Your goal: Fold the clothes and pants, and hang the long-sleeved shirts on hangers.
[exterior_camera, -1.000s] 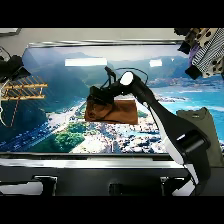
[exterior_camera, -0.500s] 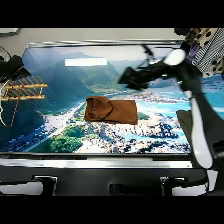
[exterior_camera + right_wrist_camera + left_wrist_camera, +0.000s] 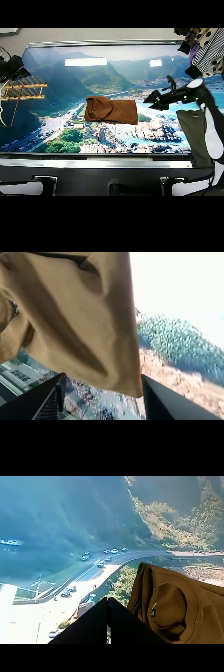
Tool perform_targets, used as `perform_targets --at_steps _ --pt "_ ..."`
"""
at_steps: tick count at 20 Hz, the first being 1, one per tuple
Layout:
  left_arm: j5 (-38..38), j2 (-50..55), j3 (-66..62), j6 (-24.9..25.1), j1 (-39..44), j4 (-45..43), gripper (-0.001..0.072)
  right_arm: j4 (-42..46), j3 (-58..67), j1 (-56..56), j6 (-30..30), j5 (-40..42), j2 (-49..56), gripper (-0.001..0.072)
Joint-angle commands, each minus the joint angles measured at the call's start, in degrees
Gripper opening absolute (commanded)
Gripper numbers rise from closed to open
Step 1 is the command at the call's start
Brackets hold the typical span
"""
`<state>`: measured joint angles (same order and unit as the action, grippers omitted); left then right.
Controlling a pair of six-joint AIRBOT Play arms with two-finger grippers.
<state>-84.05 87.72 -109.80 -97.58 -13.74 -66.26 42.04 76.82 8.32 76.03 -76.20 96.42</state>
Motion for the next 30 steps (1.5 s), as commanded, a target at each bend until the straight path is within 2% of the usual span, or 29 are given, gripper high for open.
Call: perform_targets --at_steps 1,6,7,10,12,14,15,16,19,21,30 --pt "0.04 0.02 0.02 0.07 -0.04 0.00 0.0017 -4.28 -5.90 -1.86 -5.35 5.86 2.89 0.0509" --pt "0.04 0.02 0.02 0.24 -0.04 0.00 0.0017 -5.42 -5.90 -6.78 -5.75 11.32 6.40 0.0501" --pt "0.04 0.02 0.02 0.24 -0.04 0.00 0.0017 -5.62 -5.90 -7.28 -5.73 12.35 6.73 0.0472" --pt "0.04 0.02 0.02 0.74 -0.04 0.00 0.0017 -6.01 -5.90 -7.56 -5.25 14.19 7.04 0.0447" --pt "0.04 0.02 0.02 1.11 -0.04 0.00 0.0018 -7.02 -5.90 -7.56 -5.33 14.12 7.04 0.0342" --pt "0.04 0.02 0.02 1.11 -0.04 0.00 0.0017 -8.09 -5.90 -7.56 -6.21 13.42 7.04 0.0172" --pt "0.04 0.02 0.02 1.11 -0.04 0.00 0.0017 -10.08 -5.90 -7.56 -7.89 12.68 7.04 0.0063" --pt "0.04 0.02 0.02 1.11 -0.04 0.00 0.0017 -13.07 -5.90 -7.56 -9.53 11.87 7.02 0.0032" --pt "0.02 0.02 0.02 1.09 -0.04 0.02 0.0017 -22.29 -5.86 -7.50 -10.71 10.54 5.60 0.0029" --pt "0.02 0.02 0.02 1.11 -0.04 0.02 0.0017 -22.67 -4.39 -7.39 -9.49 10.47 3.02 0.0029" --pt "-1.95 0.00 0.02 1.11 -0.04 0.04 0.0017 -9.77 16.28 -7.39 13.90 14.56 -2.75 0.0028"
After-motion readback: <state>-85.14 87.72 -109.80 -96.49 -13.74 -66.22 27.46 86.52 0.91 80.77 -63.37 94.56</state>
